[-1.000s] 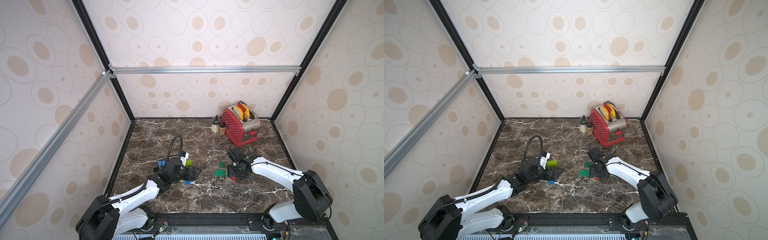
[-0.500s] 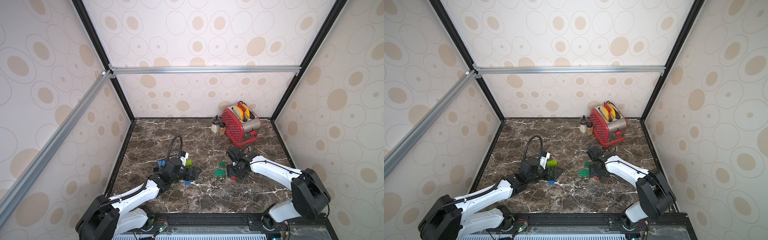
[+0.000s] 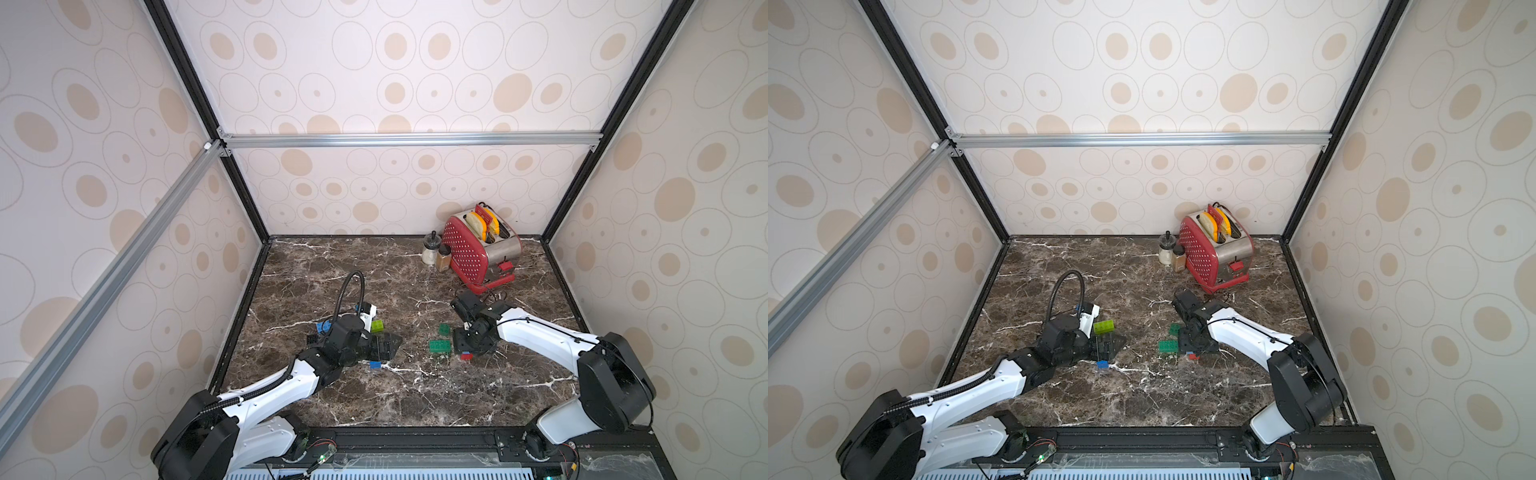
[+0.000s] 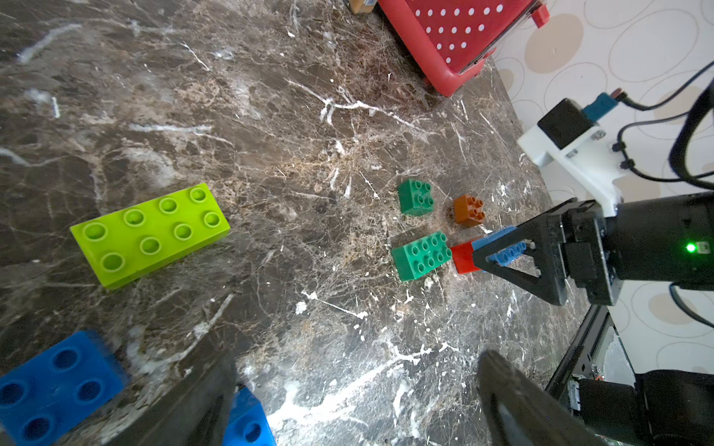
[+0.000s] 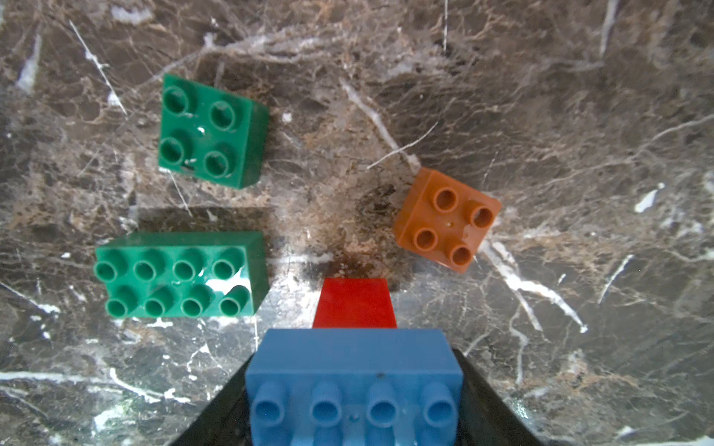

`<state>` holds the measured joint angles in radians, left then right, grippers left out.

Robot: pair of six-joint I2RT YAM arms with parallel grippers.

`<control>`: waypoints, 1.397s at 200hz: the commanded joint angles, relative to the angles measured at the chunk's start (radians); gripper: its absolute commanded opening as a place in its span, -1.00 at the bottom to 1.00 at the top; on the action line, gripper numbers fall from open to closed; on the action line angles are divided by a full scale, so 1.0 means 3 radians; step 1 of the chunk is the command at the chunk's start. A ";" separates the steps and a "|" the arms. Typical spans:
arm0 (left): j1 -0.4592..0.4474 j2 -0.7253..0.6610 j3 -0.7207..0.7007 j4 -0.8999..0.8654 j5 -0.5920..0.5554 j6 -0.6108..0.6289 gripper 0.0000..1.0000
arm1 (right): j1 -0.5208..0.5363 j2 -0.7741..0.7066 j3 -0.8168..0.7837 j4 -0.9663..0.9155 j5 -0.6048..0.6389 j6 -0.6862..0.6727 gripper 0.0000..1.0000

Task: Assemble the letter f with lego
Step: Adjust the lego brick at the center of the board.

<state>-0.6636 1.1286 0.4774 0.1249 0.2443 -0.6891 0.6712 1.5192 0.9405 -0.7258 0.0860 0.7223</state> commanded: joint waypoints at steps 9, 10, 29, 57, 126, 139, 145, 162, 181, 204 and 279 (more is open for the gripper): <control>0.0021 -0.0053 0.0097 -0.0025 -0.0002 0.0041 0.98 | 0.0033 0.0095 -0.0065 -0.0071 -0.0080 -0.0027 0.36; 0.0022 -0.0054 0.0099 -0.0029 0.0004 0.0044 0.98 | 0.0033 0.0092 -0.0056 -0.0073 -0.0079 -0.0029 0.36; 0.0020 -0.0100 0.0151 -0.0098 -0.0073 0.0074 0.98 | 0.0028 0.0067 0.0052 -0.0167 -0.0009 -0.0079 0.36; 0.0019 -0.0114 0.0311 -0.0250 -0.0118 -0.0022 0.98 | 0.0023 0.0142 0.0244 -0.0249 0.0031 -0.0170 0.37; 0.0022 -0.0216 0.0862 -0.1100 0.0116 -0.0230 0.98 | -0.0066 0.0290 0.0515 -0.0265 0.0020 -0.0343 0.37; 0.0022 -0.0269 0.0932 -0.1296 0.0118 -0.0212 0.98 | -0.0143 0.0333 0.0564 -0.0253 0.0008 -0.0401 0.37; 0.0019 -0.0300 0.0950 -0.1351 0.0124 -0.0202 0.98 | -0.0180 0.0354 0.0584 -0.0236 -0.0014 -0.0431 0.37; 0.0020 -0.0390 0.0978 -0.1491 0.0140 -0.0185 0.98 | -0.0256 0.0439 0.0648 -0.0196 -0.0041 -0.0492 0.37; 0.0020 -0.0409 0.1082 -0.1723 0.0147 -0.0105 0.98 | -0.0323 0.0516 0.0722 -0.0147 -0.0076 -0.0548 0.37; 0.0021 -0.0349 0.1167 -0.1898 0.0170 -0.0054 0.98 | -0.0386 0.0647 0.0827 -0.0107 -0.0144 -0.0581 0.38; 0.0020 -0.0250 0.1170 -0.1884 0.0121 -0.0044 0.98 | -0.0394 0.0749 0.0755 0.0005 -0.0190 -0.0511 0.39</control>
<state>-0.6636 1.0481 0.7937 -0.4248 0.2897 -0.7227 0.5537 1.7382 1.1881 -0.7334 0.0357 0.5610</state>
